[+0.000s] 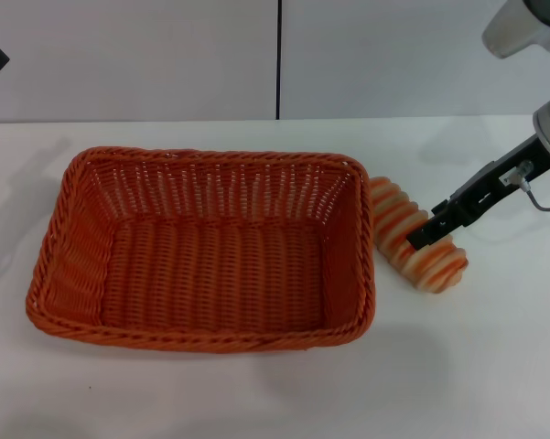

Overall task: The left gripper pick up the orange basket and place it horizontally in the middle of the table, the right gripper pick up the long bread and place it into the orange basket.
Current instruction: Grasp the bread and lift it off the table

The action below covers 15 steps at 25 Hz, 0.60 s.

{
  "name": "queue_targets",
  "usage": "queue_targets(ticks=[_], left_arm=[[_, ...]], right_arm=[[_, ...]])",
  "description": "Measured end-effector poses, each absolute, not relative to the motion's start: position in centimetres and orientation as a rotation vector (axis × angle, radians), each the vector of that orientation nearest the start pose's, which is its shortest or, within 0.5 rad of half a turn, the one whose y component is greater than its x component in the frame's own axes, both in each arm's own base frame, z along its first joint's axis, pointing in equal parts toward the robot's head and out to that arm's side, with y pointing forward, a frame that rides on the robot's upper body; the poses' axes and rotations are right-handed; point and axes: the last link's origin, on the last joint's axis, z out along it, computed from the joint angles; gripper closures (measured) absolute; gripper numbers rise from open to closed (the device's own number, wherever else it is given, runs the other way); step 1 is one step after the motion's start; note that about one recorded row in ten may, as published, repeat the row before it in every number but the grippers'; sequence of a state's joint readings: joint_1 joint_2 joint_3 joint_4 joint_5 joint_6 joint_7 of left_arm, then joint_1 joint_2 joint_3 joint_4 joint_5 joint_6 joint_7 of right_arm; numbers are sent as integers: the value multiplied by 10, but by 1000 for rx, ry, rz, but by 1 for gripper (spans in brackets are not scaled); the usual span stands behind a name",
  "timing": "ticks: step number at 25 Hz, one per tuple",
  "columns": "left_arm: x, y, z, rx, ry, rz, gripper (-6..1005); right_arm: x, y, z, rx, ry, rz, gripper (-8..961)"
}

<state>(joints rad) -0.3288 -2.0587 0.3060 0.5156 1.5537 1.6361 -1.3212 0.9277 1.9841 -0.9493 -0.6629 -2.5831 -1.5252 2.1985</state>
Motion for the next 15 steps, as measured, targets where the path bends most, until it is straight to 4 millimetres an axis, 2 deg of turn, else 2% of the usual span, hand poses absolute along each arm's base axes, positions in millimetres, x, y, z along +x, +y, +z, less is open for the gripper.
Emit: queue_targets(ticks=[15], left_arm=[[-329,289,85,-1875,-793,-1279,287]], right_arm=[[209,403,-6,-2759,1095,-465,235]])
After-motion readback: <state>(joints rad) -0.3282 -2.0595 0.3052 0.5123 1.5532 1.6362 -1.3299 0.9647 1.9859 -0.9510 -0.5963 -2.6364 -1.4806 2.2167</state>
